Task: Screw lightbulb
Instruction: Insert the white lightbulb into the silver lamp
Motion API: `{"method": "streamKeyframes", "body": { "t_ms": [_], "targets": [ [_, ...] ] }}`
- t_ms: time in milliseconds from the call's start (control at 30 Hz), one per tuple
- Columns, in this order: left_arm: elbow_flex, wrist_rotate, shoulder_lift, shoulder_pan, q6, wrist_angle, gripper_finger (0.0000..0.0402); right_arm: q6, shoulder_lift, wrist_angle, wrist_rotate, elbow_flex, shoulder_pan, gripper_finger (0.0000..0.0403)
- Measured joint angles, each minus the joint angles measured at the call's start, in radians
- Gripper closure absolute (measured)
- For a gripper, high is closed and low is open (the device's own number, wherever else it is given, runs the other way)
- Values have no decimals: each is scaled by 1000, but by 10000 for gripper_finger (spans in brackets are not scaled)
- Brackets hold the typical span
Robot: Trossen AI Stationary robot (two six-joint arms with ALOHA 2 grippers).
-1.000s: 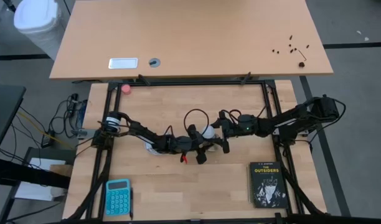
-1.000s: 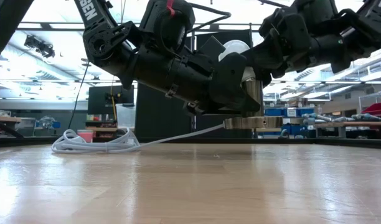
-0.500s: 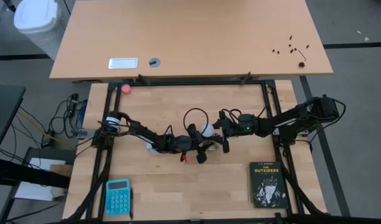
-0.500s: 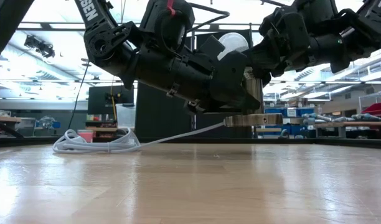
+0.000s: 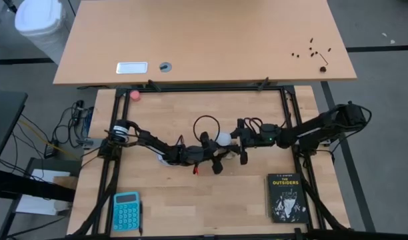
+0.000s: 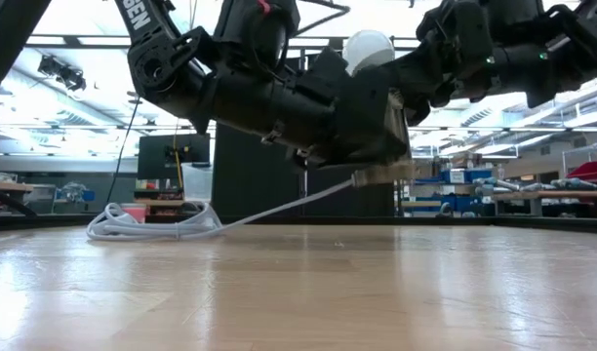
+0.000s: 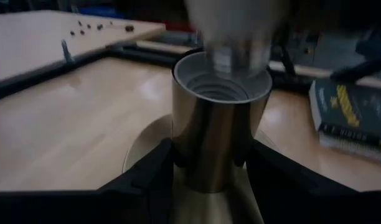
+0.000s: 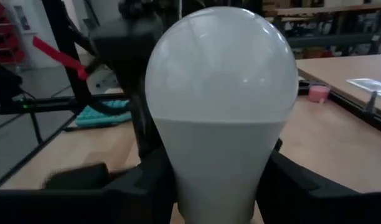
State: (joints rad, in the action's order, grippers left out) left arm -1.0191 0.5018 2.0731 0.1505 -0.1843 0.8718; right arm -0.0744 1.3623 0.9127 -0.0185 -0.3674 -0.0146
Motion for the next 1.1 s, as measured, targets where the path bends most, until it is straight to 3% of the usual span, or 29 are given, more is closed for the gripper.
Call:
{"method": "streamKeyframes", "body": {
  "t_ms": [333, 1100],
  "targets": [
    [-1, -45, 0, 0, 13, 25, 213, 60, 42, 104, -90, 14, -50, 215],
    [0, -15, 2, 1, -37, 3, 213, 30, -36, -113, -100, 14, -76, 216]
  ]
}}
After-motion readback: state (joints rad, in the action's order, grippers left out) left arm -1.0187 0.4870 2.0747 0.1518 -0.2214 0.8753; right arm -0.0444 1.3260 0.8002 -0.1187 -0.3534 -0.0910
